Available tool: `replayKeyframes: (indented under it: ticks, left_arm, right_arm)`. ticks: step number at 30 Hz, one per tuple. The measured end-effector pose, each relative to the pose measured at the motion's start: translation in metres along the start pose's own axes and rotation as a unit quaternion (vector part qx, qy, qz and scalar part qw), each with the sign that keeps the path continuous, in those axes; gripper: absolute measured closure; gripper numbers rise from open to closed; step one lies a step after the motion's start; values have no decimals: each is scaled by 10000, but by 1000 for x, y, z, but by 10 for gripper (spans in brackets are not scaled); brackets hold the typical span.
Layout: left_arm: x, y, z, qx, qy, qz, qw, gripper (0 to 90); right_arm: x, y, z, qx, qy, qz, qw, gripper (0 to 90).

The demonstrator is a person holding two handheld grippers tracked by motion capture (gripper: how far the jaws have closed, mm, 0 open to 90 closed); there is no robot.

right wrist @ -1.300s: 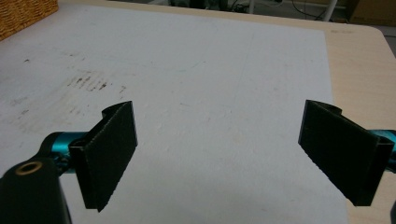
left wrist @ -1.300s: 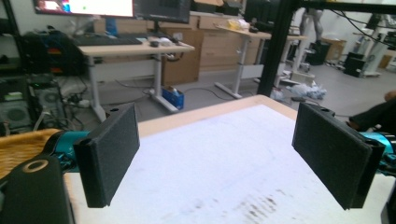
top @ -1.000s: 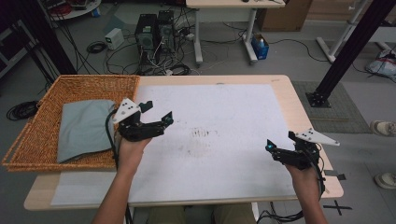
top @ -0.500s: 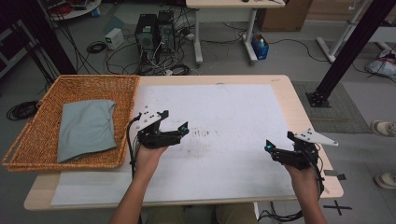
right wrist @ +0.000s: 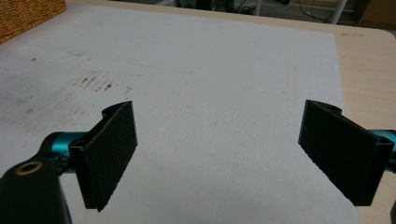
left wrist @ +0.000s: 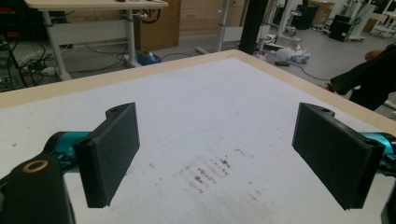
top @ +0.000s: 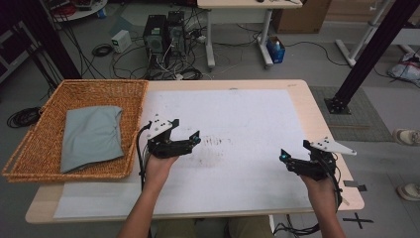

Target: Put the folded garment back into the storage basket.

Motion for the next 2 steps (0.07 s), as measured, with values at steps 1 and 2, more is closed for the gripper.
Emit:
replayKeyframes:
  ticks: [1,2]
  left_arm:
    - [0,0,0,-6,4,5,10000,149]
    - [0,0,0,-6,4,5,10000,149]
  right_arm:
    - [0,0,0,2,-2,-1,10000,116]
    - [0,0,-1,-2,-8,-1,10000,116]
Point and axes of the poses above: each handheld gripper's, and its own axes: x roughly backward along the jaws, y roughly out of its top, z roughly to its left, the point moved 6 cm from there along -x, roughly forward along the jaws, and after that the axes turned 14 degrees about y, right-handed, at the moved point
